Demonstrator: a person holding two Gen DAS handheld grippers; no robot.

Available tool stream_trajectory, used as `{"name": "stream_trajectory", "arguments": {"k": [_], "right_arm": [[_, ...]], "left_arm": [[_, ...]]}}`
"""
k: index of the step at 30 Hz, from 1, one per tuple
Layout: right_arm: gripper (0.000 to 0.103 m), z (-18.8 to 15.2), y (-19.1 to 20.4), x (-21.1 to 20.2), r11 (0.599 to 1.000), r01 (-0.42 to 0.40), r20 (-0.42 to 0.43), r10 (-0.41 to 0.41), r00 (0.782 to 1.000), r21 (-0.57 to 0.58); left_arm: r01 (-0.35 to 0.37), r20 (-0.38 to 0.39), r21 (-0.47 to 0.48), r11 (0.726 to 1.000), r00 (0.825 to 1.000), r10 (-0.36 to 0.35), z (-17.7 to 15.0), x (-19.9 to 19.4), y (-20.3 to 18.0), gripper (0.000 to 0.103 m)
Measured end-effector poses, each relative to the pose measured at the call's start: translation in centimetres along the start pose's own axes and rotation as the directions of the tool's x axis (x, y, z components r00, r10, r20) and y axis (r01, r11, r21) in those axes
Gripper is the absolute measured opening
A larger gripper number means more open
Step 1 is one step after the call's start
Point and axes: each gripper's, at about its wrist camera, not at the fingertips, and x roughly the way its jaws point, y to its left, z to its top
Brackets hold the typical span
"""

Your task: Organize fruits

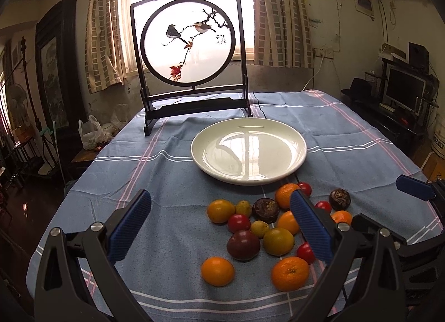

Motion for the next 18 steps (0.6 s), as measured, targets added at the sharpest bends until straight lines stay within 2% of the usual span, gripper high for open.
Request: {"name": "stream_trajectory", "arguments": {"k": [13, 18], "right_arm": [[0.099, -0.5, -0.4, -0.2, 1.000, 0.001, -0.009, -0.001, 1.000, -0.024], [0.099, -1.2, 0.4, -0.3, 0.996, -0.043, -0.035, 0.041, 0.999, -0.081]], "left_arm": [[0.003, -0.017, 0.022, 1.000, 1.000, -0.003, -1.3, 0.0, 1.9, 0.098], [0.023, -0.042, 0.022, 0.999, 0.999, -0.022, -2.2, -0.1, 3.4, 0.098]]}}
